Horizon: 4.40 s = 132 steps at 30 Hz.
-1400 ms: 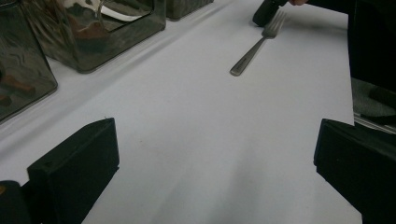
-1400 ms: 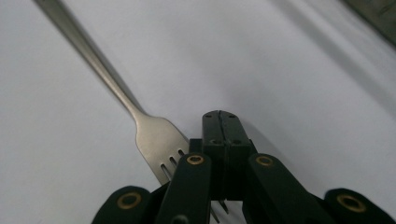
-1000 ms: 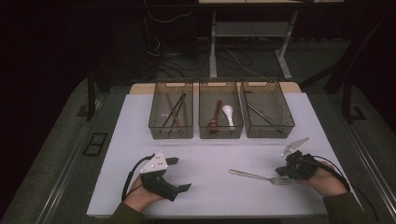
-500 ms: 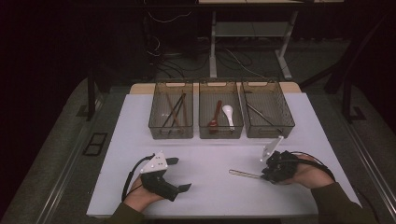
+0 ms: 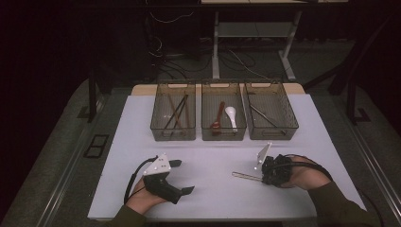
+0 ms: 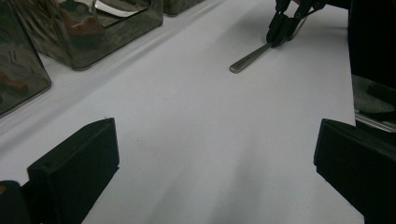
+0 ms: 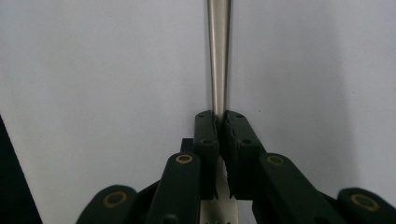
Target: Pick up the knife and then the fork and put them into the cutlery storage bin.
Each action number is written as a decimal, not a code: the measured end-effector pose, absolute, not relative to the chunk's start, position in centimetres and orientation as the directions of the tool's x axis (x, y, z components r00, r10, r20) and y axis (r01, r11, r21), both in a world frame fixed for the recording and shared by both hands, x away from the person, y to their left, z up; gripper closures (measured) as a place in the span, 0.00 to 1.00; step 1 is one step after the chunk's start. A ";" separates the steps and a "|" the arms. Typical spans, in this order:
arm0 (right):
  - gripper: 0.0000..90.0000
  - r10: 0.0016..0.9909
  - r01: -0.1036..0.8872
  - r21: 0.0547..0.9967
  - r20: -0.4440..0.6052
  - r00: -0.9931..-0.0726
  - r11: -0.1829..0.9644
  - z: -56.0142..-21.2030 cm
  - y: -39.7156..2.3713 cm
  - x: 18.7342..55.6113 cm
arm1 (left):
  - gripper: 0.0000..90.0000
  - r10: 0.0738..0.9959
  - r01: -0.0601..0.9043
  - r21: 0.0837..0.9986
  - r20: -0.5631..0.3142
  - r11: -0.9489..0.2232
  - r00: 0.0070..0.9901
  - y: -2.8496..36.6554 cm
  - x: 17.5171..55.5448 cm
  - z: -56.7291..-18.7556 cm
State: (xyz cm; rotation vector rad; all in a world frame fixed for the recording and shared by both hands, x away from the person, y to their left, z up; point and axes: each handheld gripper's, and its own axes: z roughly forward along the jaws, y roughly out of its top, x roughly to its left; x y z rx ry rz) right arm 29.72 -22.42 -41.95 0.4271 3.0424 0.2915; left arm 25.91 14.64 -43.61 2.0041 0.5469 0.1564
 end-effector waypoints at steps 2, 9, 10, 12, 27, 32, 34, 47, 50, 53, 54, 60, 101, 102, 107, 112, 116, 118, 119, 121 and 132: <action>0.93 0.274 0.263 0.196 -0.028 -0.961 0.945 -42.0 -22.4 29.7 | 0.00 0.442 0.309 0.868 -0.119 -0.390 0.889 14.7 25.9 -43.6; 0.93 0.280 0.269 0.206 -0.022 -0.960 0.941 -42.0 -22.6 29.8 | 0.00 0.444 0.311 0.867 -0.120 -0.388 0.888 14.7 25.9 -43.6; 0.93 0.282 0.272 0.211 -0.018 -0.959 0.939 -42.0 -22.7 29.8 | 0.00 0.444 0.311 0.868 -0.120 -0.388 0.888 14.7 25.9 -43.6; 0.93 0.285 0.275 0.219 -0.015 -0.958 0.936 -42.0 -22.8 29.8 | 0.00 0.443 0.311 0.867 -0.120 -0.388 0.888 14.7 25.9 -43.6; 0.93 0.344 0.328 0.343 0.017 -0.939 0.880 -41.9 -24.1 30.5 | 0.00 0.440 0.308 0.869 -0.120 -0.388 0.890 14.8 26.0 -43.7; 0.93 0.374 0.351 0.386 0.017 -0.927 0.853 -41.7 -24.8 30.7 | 0.00 0.444 0.312 0.869 -0.123 -0.383 0.888 14.9 26.0 -43.7; 0.93 0.385 0.359 0.400 0.016 -0.923 0.844 -41.5 -25.0 30.7 | 0.00 0.444 0.313 0.870 -0.125 -0.382 0.887 14.9 26.0 -43.8; 0.94 0.452 0.404 0.496 0.027 -0.892 0.768 -40.1 -26.6 31.1 | 0.00 0.441 0.316 0.867 -0.128 -0.385 0.889 14.8 26.2 -43.9; 0.94 0.468 0.416 0.510 0.029 -0.883 0.753 -39.8 -26.9 31.3 | 0.00 0.442 0.315 0.868 -0.127 -0.385 0.888 14.8 26.2 -43.9; 0.94 0.491 0.432 0.528 0.033 -0.871 0.731 -39.6 -27.2 31.6 | 0.00 0.443 0.315 0.866 -0.125 -0.388 0.888 14.8 26.2 -43.9; 0.94 0.498 0.439 0.538 0.042 -0.866 0.719 -39.5 -27.3 31.7 | 0.00 0.443 0.316 0.866 -0.126 -0.387 0.888 14.8 26.1 -43.9; 0.94 0.531 0.459 0.569 0.045 -0.846 0.682 -38.6 -27.8 32.1 | 0.00 0.443 0.316 0.867 -0.125 -0.387 0.888 14.9 26.2 -43.9; 0.94 0.791 0.603 0.637 -0.017 -0.611 0.480 -35.2 -31.4 40.9 | 0.00 0.446 0.323 0.865 -0.133 -0.383 0.885 14.9 26.1 -44.0; 0.94 0.795 0.609 0.633 -0.015 -0.606 0.477 -35.2 -31.3 41.3 | 0.00 0.445 0.323 0.865 -0.133 -0.385 0.886 15.0 26.1 -44.0; 0.94 0.816 0.636 0.618 -0.015 -0.577 0.461 -35.5 -30.9 43.2 | 0.00 0.447 0.327 0.867 -0.139 -0.376 0.884 14.9 26.1 -44.0; 0.94 0.838 0.672 0.597 -0.001 -0.546 0.439 -36.2 -30.4 45.0 | 0.00 0.443 0.323 0.867 -0.136 -0.379 0.886 14.9 26.0 -44.0; 0.94 0.847 0.691 0.569 -0.017 -0.532 0.445 -37.2 -30.0 46.2 | 0.00 0.440 0.321 0.867 -0.135 -0.381 0.888 14.9 26.0 -44.0; 0.94 0.850 0.711 0.541 -0.017 -0.526 0.450 -37.9 -29.9 46.6 | 0.00 0.440 0.321 0.868 -0.136 -0.380 0.888 14.9 26.0 -44.0; 0.94 0.852 0.718 0.528 -0.021 -0.524 0.454 -38.2 -29.8 46.7 | 0.00 0.441 0.322 0.868 -0.136 -0.379 0.887 14.9 26.0 -44.0; 0.94 0.854 0.728 0.509 -0.027 -0.520 0.460 -38.7 -29.7 46.9 | 0.00 0.442 0.323 0.868 -0.137 -0.378 0.886 14.9 26.0 -44.0; 0.69 0.858 0.716 0.545 -0.012 -0.514 0.436 -38.7 -29.7 47.0 | 0.00 0.438 0.318 0.868 -0.134 -0.380 0.889 14.9 26.0 -44.0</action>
